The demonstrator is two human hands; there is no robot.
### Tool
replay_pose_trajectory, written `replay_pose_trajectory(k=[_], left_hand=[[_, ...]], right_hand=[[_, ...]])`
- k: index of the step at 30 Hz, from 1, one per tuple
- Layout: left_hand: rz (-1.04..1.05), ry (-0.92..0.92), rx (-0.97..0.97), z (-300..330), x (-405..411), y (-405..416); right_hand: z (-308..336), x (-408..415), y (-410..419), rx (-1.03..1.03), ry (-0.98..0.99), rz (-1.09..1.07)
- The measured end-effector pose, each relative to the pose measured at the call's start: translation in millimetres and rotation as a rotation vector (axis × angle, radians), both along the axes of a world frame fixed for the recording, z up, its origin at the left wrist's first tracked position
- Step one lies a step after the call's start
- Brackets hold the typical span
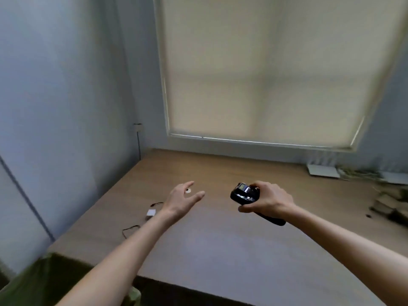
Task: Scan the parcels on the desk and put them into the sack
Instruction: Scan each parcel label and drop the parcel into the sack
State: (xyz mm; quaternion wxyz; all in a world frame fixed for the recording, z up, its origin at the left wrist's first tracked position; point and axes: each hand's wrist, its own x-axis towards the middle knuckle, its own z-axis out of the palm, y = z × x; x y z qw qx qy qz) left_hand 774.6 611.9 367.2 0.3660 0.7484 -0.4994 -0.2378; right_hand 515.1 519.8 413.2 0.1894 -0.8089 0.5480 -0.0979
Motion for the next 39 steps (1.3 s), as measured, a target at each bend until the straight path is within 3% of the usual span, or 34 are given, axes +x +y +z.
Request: replay_pose_trajectory(k=[8,19,29,39], left_hand=[[-0.384,-0.007,-0.027,24.6,-267.8,-139.3],[-0.761,0.045,0.017,1.0,-612.2,-239.6],[-0.916,0.001,0.118,-40.9,-778.6,-332.9],[-0.977,0.001,0.182,-84.5,-907.4,-491.5]], right_hand=[[23.8,-277.4,-41.9,-0.012,0.009,-0.369],[20.3,-601.3,-51.2,0.025,0.062,-0.748],[-23.6,-743.0,-85.1,0.098,0.03,-0.976],[-54.6,-852.8,-233.3,0.146,0.039,-1.034]])
